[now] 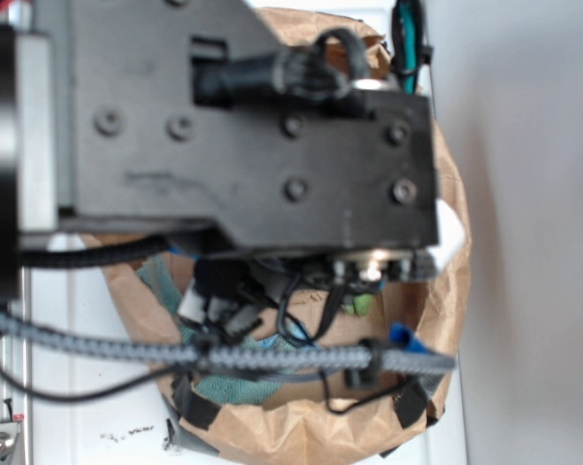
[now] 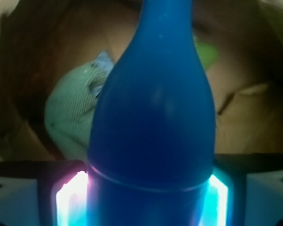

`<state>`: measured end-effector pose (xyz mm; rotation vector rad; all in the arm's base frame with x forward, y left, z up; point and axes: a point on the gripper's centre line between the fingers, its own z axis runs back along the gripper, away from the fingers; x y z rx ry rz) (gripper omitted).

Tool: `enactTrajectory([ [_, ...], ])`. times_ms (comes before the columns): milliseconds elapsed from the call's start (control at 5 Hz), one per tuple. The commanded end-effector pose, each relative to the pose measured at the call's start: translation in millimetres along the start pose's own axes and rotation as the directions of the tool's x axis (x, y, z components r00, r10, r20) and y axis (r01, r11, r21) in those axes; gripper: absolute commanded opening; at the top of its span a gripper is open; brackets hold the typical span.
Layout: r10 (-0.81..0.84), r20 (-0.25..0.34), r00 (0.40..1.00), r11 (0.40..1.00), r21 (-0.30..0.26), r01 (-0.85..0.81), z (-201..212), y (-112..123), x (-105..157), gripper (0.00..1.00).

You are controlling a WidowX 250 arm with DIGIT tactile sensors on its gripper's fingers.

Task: Grab the blue bottle.

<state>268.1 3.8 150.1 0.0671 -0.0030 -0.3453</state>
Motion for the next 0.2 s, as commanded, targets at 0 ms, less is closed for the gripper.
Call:
enactTrajectory([
  [0,0.166,0.13,0.978,0.973,0.137,-0.183,21.9,-0.7,22.9,0.0],
])
